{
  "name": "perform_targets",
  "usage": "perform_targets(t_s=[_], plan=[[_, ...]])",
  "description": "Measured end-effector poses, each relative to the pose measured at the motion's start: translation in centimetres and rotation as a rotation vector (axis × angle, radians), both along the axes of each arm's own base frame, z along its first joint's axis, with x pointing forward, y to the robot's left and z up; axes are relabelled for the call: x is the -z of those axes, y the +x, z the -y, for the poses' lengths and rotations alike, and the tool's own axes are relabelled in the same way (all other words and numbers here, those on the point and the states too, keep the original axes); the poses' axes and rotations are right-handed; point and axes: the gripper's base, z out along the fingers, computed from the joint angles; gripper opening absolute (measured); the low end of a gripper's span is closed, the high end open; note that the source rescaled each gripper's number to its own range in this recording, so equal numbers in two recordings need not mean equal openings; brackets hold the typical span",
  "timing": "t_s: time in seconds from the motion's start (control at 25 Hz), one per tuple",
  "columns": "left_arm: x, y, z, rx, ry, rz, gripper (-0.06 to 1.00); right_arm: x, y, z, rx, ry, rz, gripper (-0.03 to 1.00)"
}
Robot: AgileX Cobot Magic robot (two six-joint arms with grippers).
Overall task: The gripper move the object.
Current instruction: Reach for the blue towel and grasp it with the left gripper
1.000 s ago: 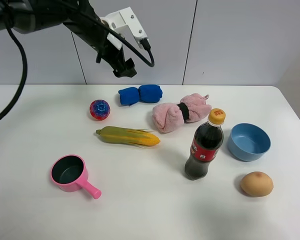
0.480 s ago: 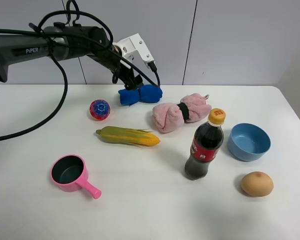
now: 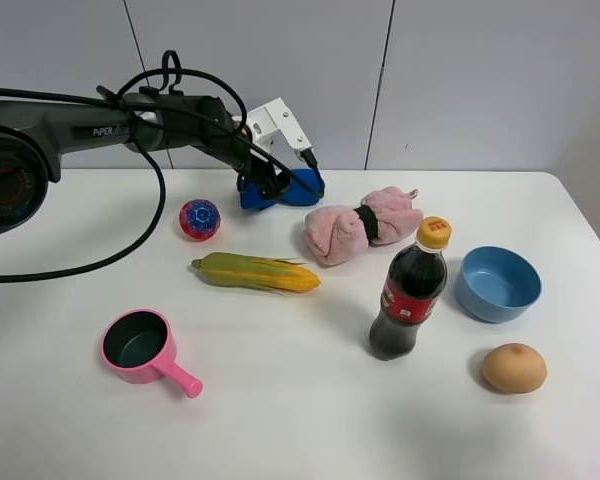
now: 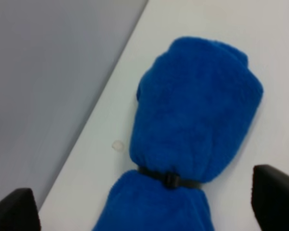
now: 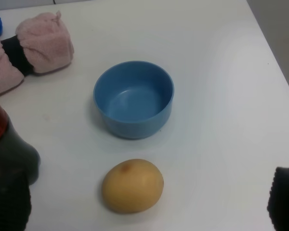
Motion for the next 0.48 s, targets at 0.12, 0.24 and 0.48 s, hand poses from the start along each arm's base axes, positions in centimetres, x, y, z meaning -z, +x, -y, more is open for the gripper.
perform_targets(t_s=[0.12,0.24,0.48], plan=[[0.5,0.3,-0.1,-0.019,-0.019,0.013,0.85,0.0,0.0,0.0,0.0,0.0,0.0,1.0],[0.9,0.5,-0.2,-0.028,-0.026,0.02,0.85,0.0,0.0,0.0,0.0,0.0,0.0,1.0],[2.7,0.5,-0.1,-0.04,-0.029,-0.011,0.85,0.0,0.0,0.0,0.0,0.0,0.0,1.0]])
